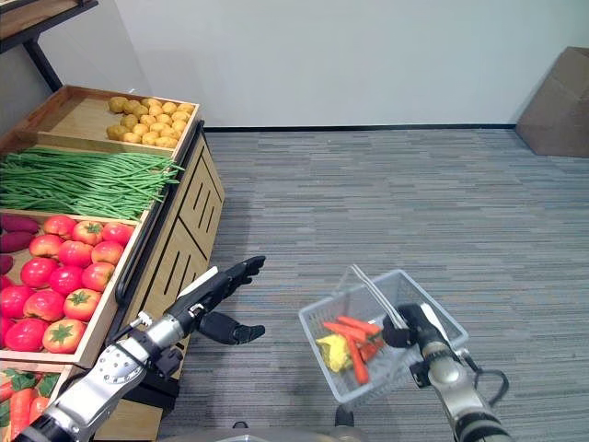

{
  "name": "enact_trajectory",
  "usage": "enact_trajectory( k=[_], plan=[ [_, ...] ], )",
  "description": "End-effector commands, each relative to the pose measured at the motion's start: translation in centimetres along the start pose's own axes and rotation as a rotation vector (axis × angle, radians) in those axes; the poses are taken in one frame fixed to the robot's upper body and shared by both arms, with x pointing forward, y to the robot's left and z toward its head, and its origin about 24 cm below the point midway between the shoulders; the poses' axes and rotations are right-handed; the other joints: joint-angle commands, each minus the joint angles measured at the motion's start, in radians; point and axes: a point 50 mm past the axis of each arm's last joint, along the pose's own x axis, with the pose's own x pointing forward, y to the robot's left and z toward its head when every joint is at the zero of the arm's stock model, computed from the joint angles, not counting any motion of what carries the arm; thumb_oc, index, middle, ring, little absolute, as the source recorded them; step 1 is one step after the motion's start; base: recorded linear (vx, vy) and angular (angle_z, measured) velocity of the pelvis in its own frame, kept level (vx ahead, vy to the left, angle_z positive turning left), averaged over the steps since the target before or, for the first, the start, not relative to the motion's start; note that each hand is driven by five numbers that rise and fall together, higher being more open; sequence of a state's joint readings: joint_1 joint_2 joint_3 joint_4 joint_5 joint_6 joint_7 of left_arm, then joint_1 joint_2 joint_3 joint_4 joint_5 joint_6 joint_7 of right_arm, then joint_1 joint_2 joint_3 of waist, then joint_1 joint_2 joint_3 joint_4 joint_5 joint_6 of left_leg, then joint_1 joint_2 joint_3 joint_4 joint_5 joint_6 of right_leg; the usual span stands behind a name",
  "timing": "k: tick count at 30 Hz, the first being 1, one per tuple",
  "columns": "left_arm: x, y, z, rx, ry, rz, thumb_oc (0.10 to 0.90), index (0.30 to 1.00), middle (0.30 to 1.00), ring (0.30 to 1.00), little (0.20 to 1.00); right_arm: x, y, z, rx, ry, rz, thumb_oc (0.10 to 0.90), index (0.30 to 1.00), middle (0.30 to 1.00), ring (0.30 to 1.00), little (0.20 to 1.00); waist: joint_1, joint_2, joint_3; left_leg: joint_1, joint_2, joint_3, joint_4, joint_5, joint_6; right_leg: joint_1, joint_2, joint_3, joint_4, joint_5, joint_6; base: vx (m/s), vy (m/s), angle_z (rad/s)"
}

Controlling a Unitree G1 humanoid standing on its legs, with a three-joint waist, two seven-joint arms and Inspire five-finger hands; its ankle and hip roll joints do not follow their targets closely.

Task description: Get the vegetables into the basket

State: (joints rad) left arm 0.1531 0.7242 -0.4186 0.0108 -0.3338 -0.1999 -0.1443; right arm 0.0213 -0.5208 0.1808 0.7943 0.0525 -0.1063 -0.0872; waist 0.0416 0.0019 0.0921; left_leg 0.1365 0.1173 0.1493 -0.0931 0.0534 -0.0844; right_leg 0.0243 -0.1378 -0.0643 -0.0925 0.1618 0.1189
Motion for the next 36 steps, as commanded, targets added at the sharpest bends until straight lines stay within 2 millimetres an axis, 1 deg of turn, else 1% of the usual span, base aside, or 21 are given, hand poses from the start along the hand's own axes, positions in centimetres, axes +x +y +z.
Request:
enact_trajectory(
  k=[1, 2, 3, 4, 7, 8, 9, 11, 13, 14, 16, 17, 18, 20, 21, 22, 24, 25, 27, 29, 36],
  plan=[
    [0.4, 1.8, 1.5, -0.060, -0.106, 0.065, 0.900, 1.000, 1.000, 1.000, 1.000, 1.2, -4.4, 6.4, 0.088, -0.279, -0.189, 0.400, 0.300, 0.300, 0.300, 0.300, -0.002, -0.027, -0.066, -0.062, -0.012, -0.020, 0.006, 0.008, -0.003, 0.044, -0.043, -0.051, 0.006, -0.048, 0.046, 0.00, 0.000, 0.00],
    [0.4, 1.8, 1.5, -0.061, -0.106, 0.064, 0.900, 1.000, 1.000, 1.000, 1.000, 1.2, -4.3, 6.4, 0.088, -0.278, -0.189, 0.400, 0.300, 0.300, 0.300, 0.300, -0.003, -0.027, -0.067, -0.062, -0.012, -0.021, 0.006, 0.008, -0.003, 0.045, -0.043, -0.051, 0.006, -0.048, 0.046, 0.00, 0.000, 0.00],
    [-0.1, 1.9, 0.5, -0.072, -0.061, 0.075, 0.900, 1.000, 1.000, 1.000, 1.000, 1.0, -4.3, 4.6, 0.100, -0.214, -0.189, 0.400, 0.300, 0.300, 0.300, 0.300, -0.002, -0.025, -0.066, -0.063, -0.012, -0.024, 0.006, 0.008, -0.002, 0.044, -0.043, -0.053, 0.006, -0.048, 0.047, 0.00, 0.000, 0.00],
    [-0.6, 1.9, -0.8, -0.071, -0.005, 0.089, 0.900, 1.000, 1.000, 1.000, 1.000, 0.9, -4.0, 3.4, 0.107, -0.171, -0.187, 0.400, 0.300, 0.300, 0.300, 0.300, -0.003, -0.025, -0.067, -0.063, -0.012, -0.025, 0.006, 0.009, -0.002, 0.044, -0.043, -0.054, 0.006, -0.049, 0.046, 0.00, 0.000, 0.00],
    [-1.6, 2.1, -3.2, -0.038, 0.102, 0.129, 0.900, 1.000, 1.000, 1.000, 1.000, 0.6, -3.3, 1.2, 0.136, -0.088, -0.173, 0.400, 0.300, 0.300, 0.300, 0.300, -0.002, -0.025, -0.064, -0.065, -0.013, -0.026, 0.006, 0.009, -0.002, 0.043, -0.042, -0.053, 0.006, -0.050, 0.047, 0.00, 0.000, 0.00],
    [-2.7, 1.7, -6.2, -0.102, 0.226, 0.199, 0.900, 1.000, 1.000, 1.000, 1.000, 0.1, -2.9, -0.8, 0.150, -0.010, -0.164, 0.400, 0.300, 0.300, 0.300, 0.300, -0.001, -0.027, -0.062, -0.067, -0.013, -0.026, 0.006, 0.012, -0.001, 0.040, -0.042, -0.053, 0.007, -0.048, 0.047, 0.00, 0.000, 0.00],
    [-3.5, 1.4, -8.1, -0.124, 0.306, 0.244, 0.900, 1.000, 1.000, 1.000, 1.000, -0.2, -2.6, -1.9, 0.166, 0.033, -0.165, 0.400, 0.300, 0.300, 0.300, 0.300, -0.002, -0.026, -0.060, -0.068, -0.012, -0.025, 0.006, 0.012, 0.000, 0.038, -0.042, -0.054, 0.006, -0.049, 0.047, 0.00, 0.000, 0.00],
    [-4.5, 0.5, -10.5, -0.147, 0.417, 0.289, 0.900, 1.000, 1.000, 1.000, 1.000, -0.8, -2.0, -3.8, 0.191, 0.107, -0.160, 0.400, 0.300, 0.300, 0.300, 0.300, -0.004, -0.025, -0.057, -0.070, -0.012, -0.024, 0.006, 0.013, 0.000, 0.035, -0.042, -0.054, 0.006, -0.048, 0.046, -0.01, 0.001, -0.02],
    [-5.5, -0.4, -12.5, -0.177, 0.519, 0.323, 0.900, 1.000, 1.000, 1.000, 1.000, -1.3, -1.5, -5.1, 0.200, 0.161, -0.149, 0.400, 0.300, 0.300, 0.300, 0.300, -0.005, -0.024, -0.055, -0.071, -0.012, -0.022, 0.006, 0.014, 0.000, 0.033, -0.042, -0.053, 0.008, -0.048, 0.045, 0.00, 0.003, 0.03],
    [-5.6, -0.7, -12.8, -0.184, 0.533, 0.326, 0.900, 1.000, 1.000, 1.000, 1.000, -1.5, -1.4, -5.4, 0.203, 0.177, -0.144, 0.400, 0.300, 0.300, 0.300, 0.300, -0.007, -0.023, -0.055, -0.071, -0.011, -0.022, 0.006, 0.014, 0.000, 0.033, -0.042, -0.053, 0.008, -0.048, 0.045, -0.01, 0.003, 0.04],
    [-6.4, -1.8, -14.6, -0.180, 0.645, 0.329, 0.900, 1.000, 1.000, 1.000, 1.000, -1.9, -0.9, -6.5, 0.223, 0.227, -0.141, 0.400, 0.300, 0.300, 0.300, 0.300, -0.010, -0.022, -0.053, -0.072, -0.010, -0.021, 0.006, 0.016, 0.000, 0.030, -0.041, -0.051, 0.009, -0.048, 0.044, 0.00, 0.000, 0.00],
    [-6.4, -1.8, -14.6, -0.179, 0.644, 0.329, 0.900, 1.000, 1.000, 1.000, 1.000, -1.9, -0.9, -6.5, 0.223, 0.226, -0.142, 0.400, 0.300, 0.300, 0.300, 0.300, -0.010, -0.021, -0.053, -0.072, -0.010, -0.021, 0.006, 0.016, 0.000, 0.029, -0.041, -0.051, 0.010, -0.048, 0.044, 0.00, 0.000, 0.00],
    [-7.0, -2.6, -15.8, -0.157, 0.727, 0.335, 0.900, 1.000, 1.000, 1.000, 1.000, -2.4, -0.1, -7.5, 0.231, 0.278, -0.123, 0.400, 0.300, 0.300, 0.300, 0.300, -0.011, -0.022, -0.053, -0.070, -0.009, -0.017, 0.006, 0.015, 0.000, 0.029, -0.040, -0.051, 0.011, -0.049, 0.044, 0.00, 0.000, 0.00],
    [-7.1, -2.9, -16.2, -0.156, 0.754, 0.347, 0.900, 1.000, 1.000, 1.000, 1.000, -2.5, 0.2, -7.7, 0.230, 0.288, -0.117, 0.400, 0.300, 0.300, 0.300, 0.300, -0.012, -0.022, -0.052, -0.069, -0.009, -0.016, 0.006, 0.014, 0.000, 0.029, -0.039, -0.049, 0.012, -0.049, 0.043, 0.00, 0.000, -0.02],
    [-8.0, -4.1, -17.5, -0.184, 0.860, 0.368, 0.900, 1.000, 1.000, 1.000, 1.000, -3.1, 1.1, -8.7, 0.248, 0.339, -0.104, 0.400, 0.300, 0.300, 0.300, 0.300, -0.015, -0.023, -0.053, -0.069, -0.009, -0.016, 0.006, 0.014, 0.000, 0.028, -0.038, -0.048, 0.012, -0.050, 0.042, 0.00, 0.002, -0.05],
    [-8.5, -4.9, -18.2, -0.191, 0.919, 0.369, 0.900, 1.000, 1.000, 1.000, 1.000, -3.4, 1.7, -9.3, 0.248, 0.368, -0.090, 0.400, 0.300, 0.300, 0.300, 0.300, -0.017, -0.023, -0.054, -0.068, -0.008, -0.015, 0.006, 0.014, -0.001, 0.028, -0.037, -0.047, 0.013, -0.051, 0.041, 0.00, 0.001, -0.06],
    [-8.9, -5.9, -18.8, -0.215, 0.983, 0.372, 0.900, 1.000, 1.000, 1.000, 1.000, -3.9, 2.3, -10.1, 0.263, 0.416, -0.083, 0.400, 0.300, 0.300, 0.300, 0.300, -0.019, -0.024, -0.056, -0.067, -0.008, -0.016, 0.006, 0.012, -0.001, 0.029, -0.036, -0.046, 0.012, -0.052, 0.039, 0.00, -0.002, -0.07],
    [-8.9, -5.9, -18.8, -0.215, 0.983, 0.372, 0.900, 1.000, 1.000, 1.000, 1.000, -3.9, 2.3, -10.1, 0.263, 0.415, -0.083, 0.400, 0.300, 0.300, 0.300, 0.300, -0.019, -0.023, -0.056, -0.067, -0.008, -0.016, 0.006, 0.012, -0.001, 0.029, -0.036, -0.046, 0.012, -0.052, 0.039, 0.01, -0.007, -0.05],
    [-10.1, -7.7, -19.7, -0.240, 1.111, 0.366, 0.900, 1.000, 1.000, 1.000, 1.000, -4.6, 3.7, -11.1, 0.326, 0.499, -0.088, 0.400, 0.300, 0.300, 0.300, 0.300, -0.022, -0.024, -0.060, -0.061, -0.006, -0.012, 0.006, 0.008, -0.003, 0.031, -0.034, -0.043, 0.011, -0.053, 0.037, 0.00, -0.004, -0.02],
    [-10.4, -8.2, -19.8, -0.248, 1.145, 0.357, 0.900, 1.000, 1.000, 1.000, 1.000, -5.1, 4.5, -11.5, 0.339, 0.534, -0.073, 0.400, 0.300, 0.300, 0.300, 0.300, -0.023, -0.025, -0.061, -0.059, -0.004, -0.009, 0.006, 0.007, -0.004, 0.031, -0.033, -0.041, 0.010, -0.053, 0.035, 0.00, 0.000, 0.00],
    [-10.2, -8.9, -19.8, -0.235, 1.154, 0.336, 0.900, 1.000, 1.000, 1.000, 1.000, -6.7, 5.6, -13.1, 0.330, 0.638, -0.044, 0.400, 0.300, 0.300, 0.300, 0.300, -0.022, -0.025, -0.064, -0.060, -0.001, -0.007, 0.006, 0.005, -0.006, 0.031, -0.030, -0.041, 0.008, -0.053, 0.034, 0.00, 0.000, 0.00]
  ],
)
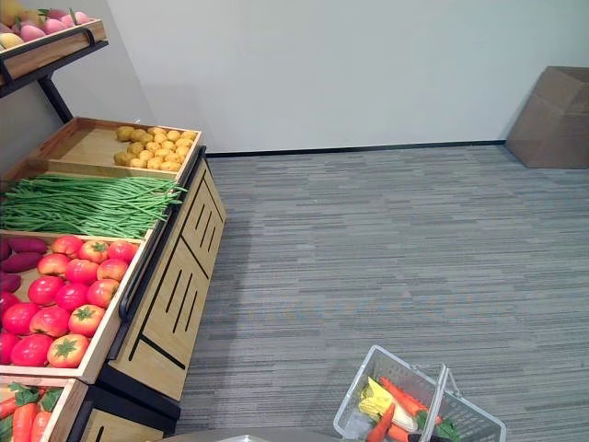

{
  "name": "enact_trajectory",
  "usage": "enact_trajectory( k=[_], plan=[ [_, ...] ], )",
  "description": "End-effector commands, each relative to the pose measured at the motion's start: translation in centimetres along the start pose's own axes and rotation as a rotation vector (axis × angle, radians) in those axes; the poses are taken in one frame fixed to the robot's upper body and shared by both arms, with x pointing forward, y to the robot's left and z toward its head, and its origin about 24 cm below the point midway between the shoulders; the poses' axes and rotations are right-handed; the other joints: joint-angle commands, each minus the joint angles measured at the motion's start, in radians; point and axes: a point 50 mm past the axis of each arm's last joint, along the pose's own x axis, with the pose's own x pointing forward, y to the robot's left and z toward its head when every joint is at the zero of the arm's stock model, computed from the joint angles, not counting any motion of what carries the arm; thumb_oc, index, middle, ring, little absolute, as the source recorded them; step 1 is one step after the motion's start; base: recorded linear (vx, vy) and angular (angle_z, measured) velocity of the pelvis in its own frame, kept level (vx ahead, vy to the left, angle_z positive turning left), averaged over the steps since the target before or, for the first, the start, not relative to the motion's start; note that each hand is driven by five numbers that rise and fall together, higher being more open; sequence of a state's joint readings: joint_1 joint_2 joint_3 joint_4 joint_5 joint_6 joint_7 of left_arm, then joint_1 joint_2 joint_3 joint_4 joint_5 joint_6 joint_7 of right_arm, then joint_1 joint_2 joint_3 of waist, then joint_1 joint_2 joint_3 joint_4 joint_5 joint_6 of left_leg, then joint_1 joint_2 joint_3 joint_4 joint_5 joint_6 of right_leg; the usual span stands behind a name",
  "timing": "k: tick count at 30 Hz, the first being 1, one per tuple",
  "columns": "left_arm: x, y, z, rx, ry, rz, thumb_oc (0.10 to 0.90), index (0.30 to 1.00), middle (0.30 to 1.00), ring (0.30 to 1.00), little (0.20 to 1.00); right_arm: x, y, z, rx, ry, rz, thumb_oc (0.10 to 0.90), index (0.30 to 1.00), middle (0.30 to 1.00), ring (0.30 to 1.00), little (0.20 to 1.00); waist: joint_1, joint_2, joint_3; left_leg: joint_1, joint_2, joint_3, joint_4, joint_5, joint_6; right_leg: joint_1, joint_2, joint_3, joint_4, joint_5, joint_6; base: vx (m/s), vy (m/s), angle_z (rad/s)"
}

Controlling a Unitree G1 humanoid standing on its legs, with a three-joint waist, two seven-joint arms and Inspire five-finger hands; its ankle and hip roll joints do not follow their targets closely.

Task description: Get the vegetables into the basket

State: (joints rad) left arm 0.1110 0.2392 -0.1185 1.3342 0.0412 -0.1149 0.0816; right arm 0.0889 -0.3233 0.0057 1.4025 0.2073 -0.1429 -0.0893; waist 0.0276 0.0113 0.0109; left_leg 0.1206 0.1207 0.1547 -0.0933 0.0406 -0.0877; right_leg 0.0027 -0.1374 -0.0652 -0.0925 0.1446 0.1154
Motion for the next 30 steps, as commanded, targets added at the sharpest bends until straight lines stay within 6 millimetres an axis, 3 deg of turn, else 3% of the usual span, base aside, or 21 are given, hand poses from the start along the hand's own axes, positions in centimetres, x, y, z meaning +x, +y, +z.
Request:
enact_trajectory(
  k=[1, 2, 3, 4, 5, 16, 30],
  plan=[
    [0.2, -0.4, 1.4, 0.020, -0.032, 0.003, 0.900, 1.000, 1.000, 1.000, 1.000, 0.1, 0.0, 0.8, -0.011, -0.012, -0.013, 0.400, 0.300, 0.300, 0.300, 0.300, -0.008, -0.034, 0.017, -0.044, -0.004, -0.013, 0.006, 0.017, -0.003, 0.053, -0.030, -0.041, 0.007, -0.036, 0.037, 0.00, 0.000, 0.00],
    [0.2, -0.5, 1.5, 0.018, -0.035, 0.006, 0.900, 1.000, 1.000, 1.000, 1.000, 0.1, 0.0, 0.6, -0.016, -0.003, -0.016, 0.400, 0.300, 0.300, 0.300, 0.300, -0.008, -0.034, 0.016, -0.043, -0.004, -0.013, 0.006, 0.017, -0.003, 0.053, -0.030, -0.040, 0.007, -0.035, 0.038, 0.00, 0.000, 0.00],
    [0.2, -0.5, 1.4, 0.015, -0.029, 0.004, 0.900, 1.000, 1.000, 1.000, 1.000, 0.1, 0.0, 0.5, -0.018, 0.004, -0.019, 0.476, 0.407, 0.407, 0.407, 0.407, -0.008, -0.034, 0.016, -0.043, -0.004, -0.013, 0.006, 0.017, -0.003, 0.053, -0.030, -0.041, 0.006, -0.035, 0.037, 0.00, 0.000, 0.00],
    [0.2, -0.6, 1.4, 0.010, -0.025, 0.001, 0.900, 1.000, 1.000, 1.000, 1.000, 0.1, 0.0, 0.3, -0.025, 0.015, -0.019, 0.476, 0.407, 0.407, 0.407, 0.407, -0.008, -0.034, 0.016, -0.043, -0.004, -0.013, 0.006, 0.017, -0.003, 0.053, -0.030, -0.040, 0.006, -0.035, 0.037, 0.00, 0.000, 0.00],
    [0.2, -0.7, 1.4, 0.012, -0.027, -0.003, 0.900, 1.000, 1.000, 1.000, 1.000, 0.1, 0.1, 0.1, -0.034, 0.025, -0.015, 0.900, 1.000, 1.000, 1.000, 1.000, -0.008, -0.034, 0.016, -0.043, -0.004, -0.012, 0.006, 0.017, -0.003, 0.053, -0.029, -0.040, 0.006, -0.035, 0.037, 0.00, 0.000, 0.00],
    [0.3, -1.0, 1.6, 0.029, -0.022, -0.032, 0.900, 1.000, 1.000, 1.000, 1.000, -0.2, 1.2, -1.3, -0.066, 0.088, 0.049, 0.900, 1.000, 1.000, 1.000, 1.000, -0.009, -0.038, 0.009, -0.043, -0.002, -0.012, 0.006, 0.016, -0.004, 0.054, -0.029, -0.041, 0.005, -0.035, 0.037, 0.00, 0.000, 0.00],
    [0.3, -1.3, 2.1, 0.033, -0.035, -0.049, 0.900, 1.000, 1.000, 1.000, 1.000, -0.2, 2.3, -0.6, -0.108, 0.055, 0.105, 0.900, 1.000, 1.000, 1.000, 1.000, -0.009, -0.038, 0.012, -0.048, -0.004, -0.016, 0.006, 0.016, -0.004, 0.051, -0.032, -0.042, 0.005, -0.032, 0.037, 0.00, 0.000, 0.00]
  ],
)
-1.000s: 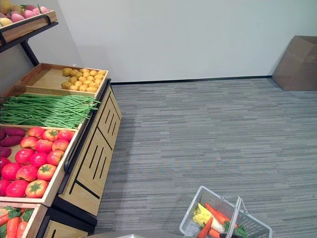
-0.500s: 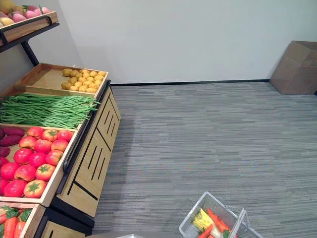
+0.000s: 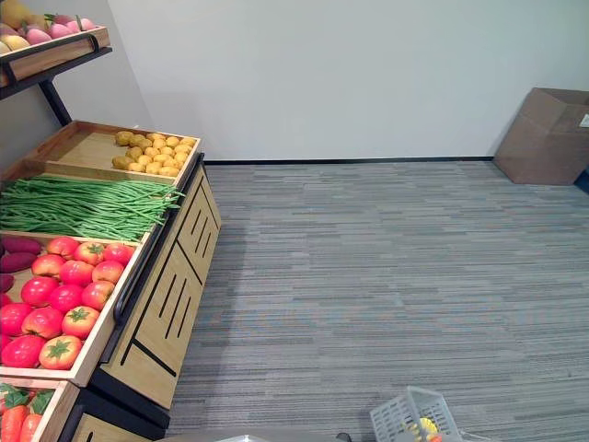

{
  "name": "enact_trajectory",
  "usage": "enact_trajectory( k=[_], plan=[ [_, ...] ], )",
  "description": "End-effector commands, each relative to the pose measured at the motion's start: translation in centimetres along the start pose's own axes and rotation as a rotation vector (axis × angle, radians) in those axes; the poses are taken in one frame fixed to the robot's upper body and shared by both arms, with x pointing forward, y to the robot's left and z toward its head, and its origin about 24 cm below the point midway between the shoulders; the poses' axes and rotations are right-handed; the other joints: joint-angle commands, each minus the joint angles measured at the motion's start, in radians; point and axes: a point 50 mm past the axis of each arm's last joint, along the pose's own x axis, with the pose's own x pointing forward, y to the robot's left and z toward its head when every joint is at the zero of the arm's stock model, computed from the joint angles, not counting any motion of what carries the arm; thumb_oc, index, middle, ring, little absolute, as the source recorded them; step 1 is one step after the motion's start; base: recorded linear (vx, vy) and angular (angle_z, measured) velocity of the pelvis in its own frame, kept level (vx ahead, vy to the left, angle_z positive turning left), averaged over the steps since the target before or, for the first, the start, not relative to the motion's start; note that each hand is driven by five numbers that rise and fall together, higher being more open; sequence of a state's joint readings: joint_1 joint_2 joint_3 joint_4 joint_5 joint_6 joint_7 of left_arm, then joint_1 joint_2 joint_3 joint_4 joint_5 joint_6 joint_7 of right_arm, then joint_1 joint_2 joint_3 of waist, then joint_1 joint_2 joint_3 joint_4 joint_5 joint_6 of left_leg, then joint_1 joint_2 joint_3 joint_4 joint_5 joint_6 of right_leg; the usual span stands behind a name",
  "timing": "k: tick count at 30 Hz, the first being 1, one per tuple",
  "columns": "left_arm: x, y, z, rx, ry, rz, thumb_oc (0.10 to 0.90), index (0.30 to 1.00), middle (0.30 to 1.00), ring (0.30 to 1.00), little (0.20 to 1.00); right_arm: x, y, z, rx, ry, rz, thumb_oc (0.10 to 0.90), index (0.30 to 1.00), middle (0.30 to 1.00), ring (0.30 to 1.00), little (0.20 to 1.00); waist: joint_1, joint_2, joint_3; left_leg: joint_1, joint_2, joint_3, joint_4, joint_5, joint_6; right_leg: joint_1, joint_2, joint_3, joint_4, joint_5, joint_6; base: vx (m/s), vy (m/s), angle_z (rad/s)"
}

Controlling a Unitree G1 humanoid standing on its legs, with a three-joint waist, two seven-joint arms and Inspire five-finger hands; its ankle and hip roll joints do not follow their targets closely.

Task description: Get the vegetables into the basket

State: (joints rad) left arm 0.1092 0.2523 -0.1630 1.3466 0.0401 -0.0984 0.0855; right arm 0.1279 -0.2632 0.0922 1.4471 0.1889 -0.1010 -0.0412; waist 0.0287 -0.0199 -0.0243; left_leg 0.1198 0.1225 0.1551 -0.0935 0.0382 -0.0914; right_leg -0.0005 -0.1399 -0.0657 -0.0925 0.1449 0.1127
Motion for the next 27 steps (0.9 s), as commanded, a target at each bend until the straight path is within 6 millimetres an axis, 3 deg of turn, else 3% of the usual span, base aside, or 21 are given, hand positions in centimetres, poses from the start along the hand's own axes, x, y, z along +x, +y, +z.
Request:
enact_trajectory(
  k=[1, 27],
  plan=[
    [0.26, -1.49, 2.58, -0.014, -0.062, -0.049, 0.900, 1.000, 1.000, 1.000, 1.000, 0.24, -0.50, 2.99, -0.015, -0.073, -0.015, 0.900, 1.000, 1.000, 1.000, 1.000, -0.010, -0.007, 0.047, -0.047, -0.005, -0.017, 0.006, 0.018, 0.000, 0.054, -0.029, -0.041, 0.005, -0.032, 0.040, 0.00, 0.000, 0.00],
    [0.28, -1.73, 2.92, -0.009, -0.067, -0.058, 0.900, 1.000, 1.000, 1.000, 1.000, 0.25, 0.21, 3.34, -0.074, -0.085, 0.022, 0.900, 1.000, 1.000, 1.000, 1.000, -0.008, -0.009, 0.050, -0.047, -0.007, -0.021, 0.006, 0.016, 0.000, 0.057, -0.030, -0.049, 0.005, -0.033, 0.039, 0.00, 0.000, 0.00]
  ],
)
